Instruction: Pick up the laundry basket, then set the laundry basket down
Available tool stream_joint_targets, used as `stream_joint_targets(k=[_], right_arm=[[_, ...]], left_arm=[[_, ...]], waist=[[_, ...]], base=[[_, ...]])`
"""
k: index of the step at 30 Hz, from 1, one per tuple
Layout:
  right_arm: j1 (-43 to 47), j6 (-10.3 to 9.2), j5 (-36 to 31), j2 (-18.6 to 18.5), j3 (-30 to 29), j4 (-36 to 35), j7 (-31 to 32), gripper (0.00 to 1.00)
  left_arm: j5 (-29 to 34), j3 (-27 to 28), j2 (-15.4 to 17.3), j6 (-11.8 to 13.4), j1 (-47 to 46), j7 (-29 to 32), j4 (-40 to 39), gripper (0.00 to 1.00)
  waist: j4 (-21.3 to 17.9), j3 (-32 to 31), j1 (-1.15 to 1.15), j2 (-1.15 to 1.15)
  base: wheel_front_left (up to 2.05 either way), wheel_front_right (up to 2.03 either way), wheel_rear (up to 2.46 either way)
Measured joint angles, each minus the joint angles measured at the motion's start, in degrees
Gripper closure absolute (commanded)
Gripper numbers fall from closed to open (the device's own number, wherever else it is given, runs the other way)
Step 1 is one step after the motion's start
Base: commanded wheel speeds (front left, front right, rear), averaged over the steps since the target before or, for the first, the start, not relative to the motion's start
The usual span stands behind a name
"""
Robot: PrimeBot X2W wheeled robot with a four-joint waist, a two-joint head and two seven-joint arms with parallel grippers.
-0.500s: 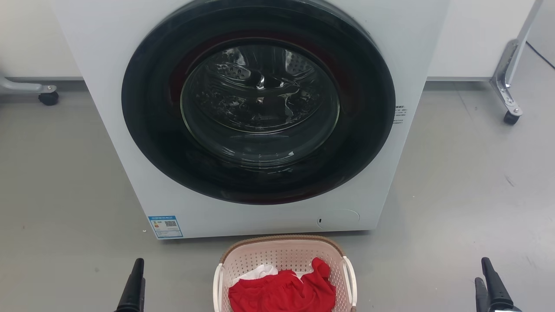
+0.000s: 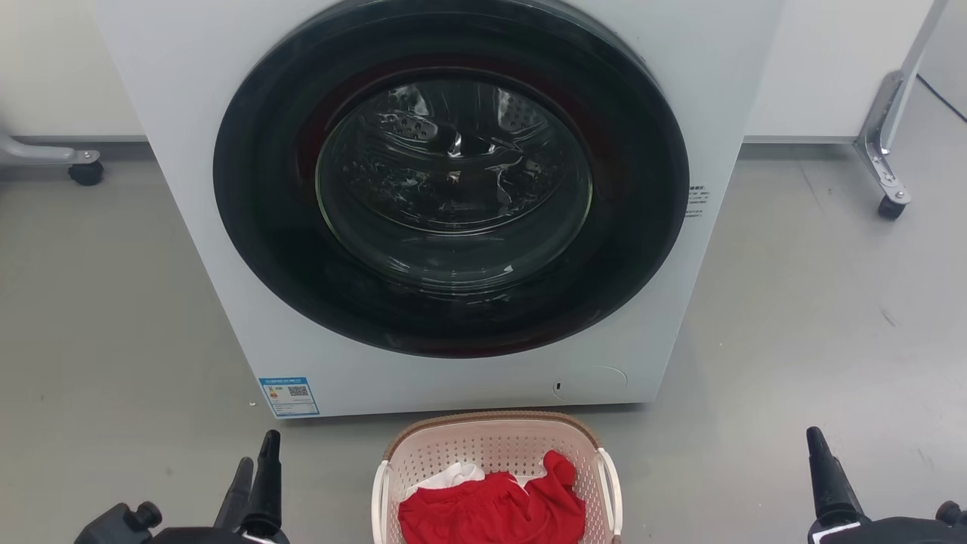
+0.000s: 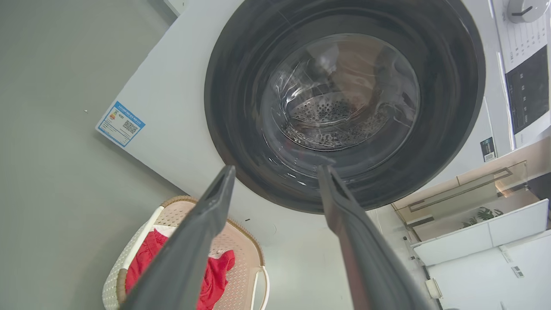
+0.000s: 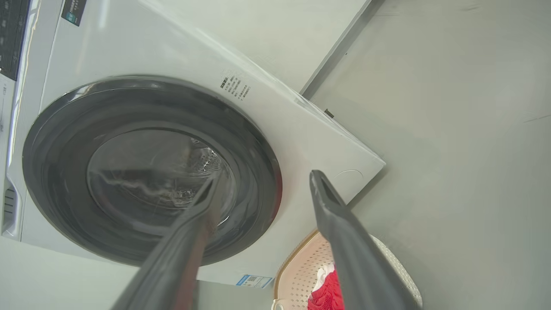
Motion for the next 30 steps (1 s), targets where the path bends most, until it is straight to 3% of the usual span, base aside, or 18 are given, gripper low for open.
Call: stream_joint_targets(k=[30], right_arm=[[-1.2,-4.99,-27.9,-3.4,10.6,2.5,-5.5,0.00]], left_arm=[[28.9,-6.1,1.6,5.2,-0.1,-4.9,1.2,0.00]], waist=[[-0.2,-0.3,0.00,0.00]], base=[[0.00,0.00,0.00]])
